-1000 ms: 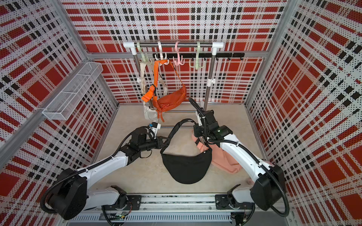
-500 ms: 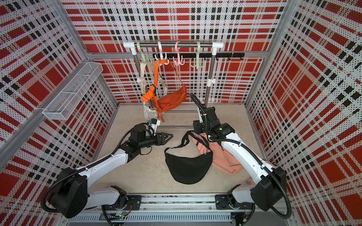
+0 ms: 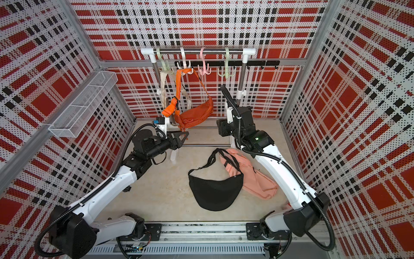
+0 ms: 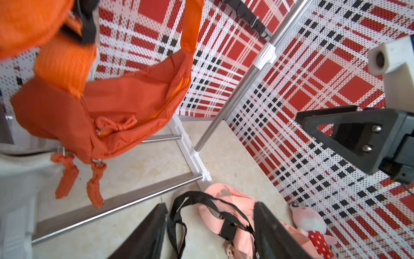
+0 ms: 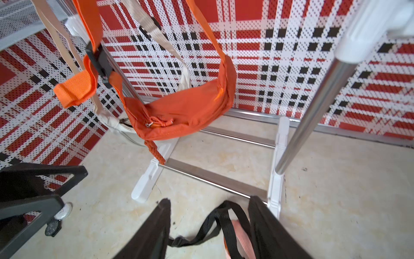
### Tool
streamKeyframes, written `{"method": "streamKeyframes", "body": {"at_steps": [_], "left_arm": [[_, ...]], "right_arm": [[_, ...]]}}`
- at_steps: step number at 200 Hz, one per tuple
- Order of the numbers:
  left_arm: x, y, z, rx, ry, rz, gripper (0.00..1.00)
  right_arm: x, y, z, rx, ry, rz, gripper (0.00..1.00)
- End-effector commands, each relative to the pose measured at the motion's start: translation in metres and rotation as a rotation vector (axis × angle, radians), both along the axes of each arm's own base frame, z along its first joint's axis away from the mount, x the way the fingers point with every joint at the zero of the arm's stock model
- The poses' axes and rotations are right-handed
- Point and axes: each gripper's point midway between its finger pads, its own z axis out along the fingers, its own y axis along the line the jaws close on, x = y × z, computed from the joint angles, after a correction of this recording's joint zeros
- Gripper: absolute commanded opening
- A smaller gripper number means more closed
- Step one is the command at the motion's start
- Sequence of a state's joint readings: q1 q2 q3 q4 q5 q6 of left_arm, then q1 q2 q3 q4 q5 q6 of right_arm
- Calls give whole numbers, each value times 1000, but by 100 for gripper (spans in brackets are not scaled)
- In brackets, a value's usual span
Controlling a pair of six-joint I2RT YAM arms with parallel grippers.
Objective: Take the bag off the hook
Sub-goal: Pick up the bag from the hook.
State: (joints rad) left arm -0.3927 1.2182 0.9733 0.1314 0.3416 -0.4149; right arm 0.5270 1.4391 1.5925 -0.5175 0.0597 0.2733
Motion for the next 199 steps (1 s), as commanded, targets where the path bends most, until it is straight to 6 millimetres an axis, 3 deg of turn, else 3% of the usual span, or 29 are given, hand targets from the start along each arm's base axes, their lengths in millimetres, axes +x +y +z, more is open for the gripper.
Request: {"method": "streamKeyframes", "body": {"at_steps": [1, 56, 130, 199], "left_arm": [[16, 6, 18, 16, -75, 57, 64], [27, 4, 38, 4, -130, 70, 61], [45, 2, 62, -50, -169, 95, 56], [72, 27, 88, -2, -251, 259, 54]], "right_arm": [[13, 16, 21, 24, -76, 56, 58], [22, 25, 38, 22, -171, 87, 55], [29, 26, 82, -2, -329, 93, 51], [51, 40, 84, -93, -444, 118, 42]]}}
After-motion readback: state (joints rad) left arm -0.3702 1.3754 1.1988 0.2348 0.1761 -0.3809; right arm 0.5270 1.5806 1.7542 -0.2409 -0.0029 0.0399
